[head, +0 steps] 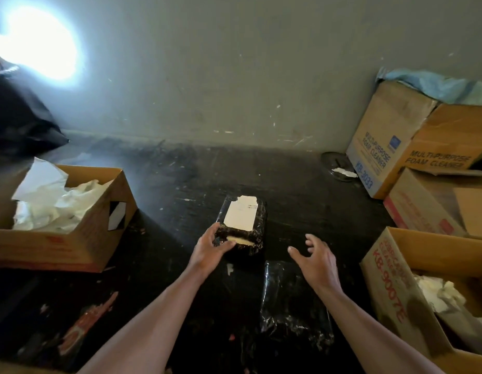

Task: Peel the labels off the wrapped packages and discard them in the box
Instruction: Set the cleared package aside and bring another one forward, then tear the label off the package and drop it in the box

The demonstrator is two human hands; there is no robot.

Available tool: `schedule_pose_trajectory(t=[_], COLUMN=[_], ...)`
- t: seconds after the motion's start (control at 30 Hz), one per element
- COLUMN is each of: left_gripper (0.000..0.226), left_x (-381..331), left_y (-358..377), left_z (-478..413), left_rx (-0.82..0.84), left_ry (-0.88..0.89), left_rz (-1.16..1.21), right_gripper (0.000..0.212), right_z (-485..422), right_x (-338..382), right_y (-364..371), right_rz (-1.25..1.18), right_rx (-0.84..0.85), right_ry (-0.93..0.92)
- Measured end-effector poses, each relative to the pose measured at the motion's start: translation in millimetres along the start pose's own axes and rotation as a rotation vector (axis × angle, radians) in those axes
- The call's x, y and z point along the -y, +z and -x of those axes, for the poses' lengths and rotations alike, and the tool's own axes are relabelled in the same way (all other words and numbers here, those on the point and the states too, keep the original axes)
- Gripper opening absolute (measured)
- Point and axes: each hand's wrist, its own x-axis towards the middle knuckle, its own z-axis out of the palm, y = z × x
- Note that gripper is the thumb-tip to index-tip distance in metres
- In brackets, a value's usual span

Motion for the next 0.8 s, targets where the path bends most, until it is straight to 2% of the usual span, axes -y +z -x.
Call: schedule_pose_trajectory(t=[0.23,0.43,0.57,0.63,0.7,0.8], left_gripper=[0.104,0.12,0.126,0.137,0.143,0.139], left_x=[0.6,12.4,35.1,45.3,43.5,42.9], left_y=[-21.1,-28.7,-23.7,-18.5,-13.4,-7.4], left_z=[-78.3,-144.3,-173.9,-182.3,-180.9,-171.9], left_rx=[0.026,0.163,0.275,0.313,0.32,0.289], left_ry=[-0.03,-0.041,0.025,0.041,0.066,0.069], left_rz=[-0.129,-0.296,-0.3,-0.29,-0.298,-0.286], right_gripper=[0.069,0.058,0.051,0.051,0.051,0.05], right_z=[-76.8,-147.3,-180.9,-194.6,-207.5,-222.7], right_x=[44.8,56.6,59.4,61.4,64.3,63.4], right_y=[50.7,98.9,123.0,132.8,141.8,152.3], right_rz=[0.053,0.072,0.072,0.064,0.062,0.084], right_rx=[0.053,0.09,0.081,0.097,0.122,0.162], right_ry=[-0.06,-0.055,-0.024,-0.019,-0.016,-0.037])
